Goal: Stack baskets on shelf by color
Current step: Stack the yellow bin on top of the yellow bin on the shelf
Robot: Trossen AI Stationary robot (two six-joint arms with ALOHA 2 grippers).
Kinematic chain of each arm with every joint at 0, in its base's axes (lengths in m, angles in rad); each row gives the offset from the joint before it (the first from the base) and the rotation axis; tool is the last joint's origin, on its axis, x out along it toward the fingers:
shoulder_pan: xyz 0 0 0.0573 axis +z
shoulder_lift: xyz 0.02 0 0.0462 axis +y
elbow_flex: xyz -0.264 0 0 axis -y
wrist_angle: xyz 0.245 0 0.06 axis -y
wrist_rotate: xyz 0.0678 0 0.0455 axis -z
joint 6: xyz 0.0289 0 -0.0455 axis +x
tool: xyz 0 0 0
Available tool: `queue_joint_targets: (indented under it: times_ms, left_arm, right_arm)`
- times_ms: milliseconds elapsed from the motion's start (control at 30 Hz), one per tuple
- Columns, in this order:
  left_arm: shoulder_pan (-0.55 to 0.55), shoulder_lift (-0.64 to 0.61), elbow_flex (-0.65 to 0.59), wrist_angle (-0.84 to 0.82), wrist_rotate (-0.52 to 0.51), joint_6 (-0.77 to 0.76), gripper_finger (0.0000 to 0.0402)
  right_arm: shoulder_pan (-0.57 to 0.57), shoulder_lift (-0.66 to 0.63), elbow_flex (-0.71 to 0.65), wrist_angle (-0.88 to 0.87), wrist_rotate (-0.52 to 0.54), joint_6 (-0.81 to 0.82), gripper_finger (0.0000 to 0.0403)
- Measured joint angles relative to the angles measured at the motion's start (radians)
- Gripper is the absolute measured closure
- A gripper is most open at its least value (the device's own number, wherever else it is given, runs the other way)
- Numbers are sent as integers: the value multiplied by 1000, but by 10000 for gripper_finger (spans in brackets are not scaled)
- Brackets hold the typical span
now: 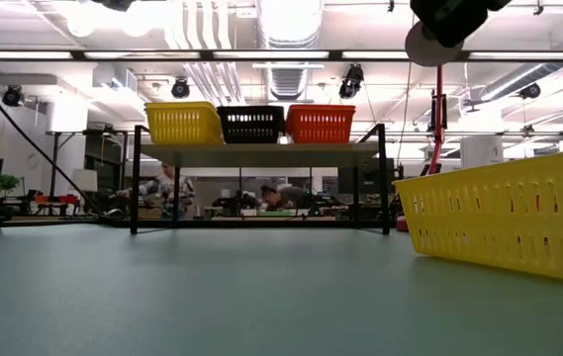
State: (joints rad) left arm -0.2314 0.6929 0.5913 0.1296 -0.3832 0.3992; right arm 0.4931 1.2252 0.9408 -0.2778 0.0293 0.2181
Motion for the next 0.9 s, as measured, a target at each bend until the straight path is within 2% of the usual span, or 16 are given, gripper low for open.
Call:
queue_joint_targets:
  times_ms: [300,600,733,900]
  left_arm:
    - [0,-43,-23,-1,0,0,385]
    - [-1,-28,-24,-2,0,0,385]
    - [-1,-28,-24,-2,0,1,385]
    - [-1,-31,-24,3,0,1,385]
  right_arm:
    - [79,210,240,-347,-3,103,394]
    - [128,370,402,-575,-11,184,390]
    - [129,423,459,-648,-33,233,360]
    - [129,481,535,-753,-55,286,297]
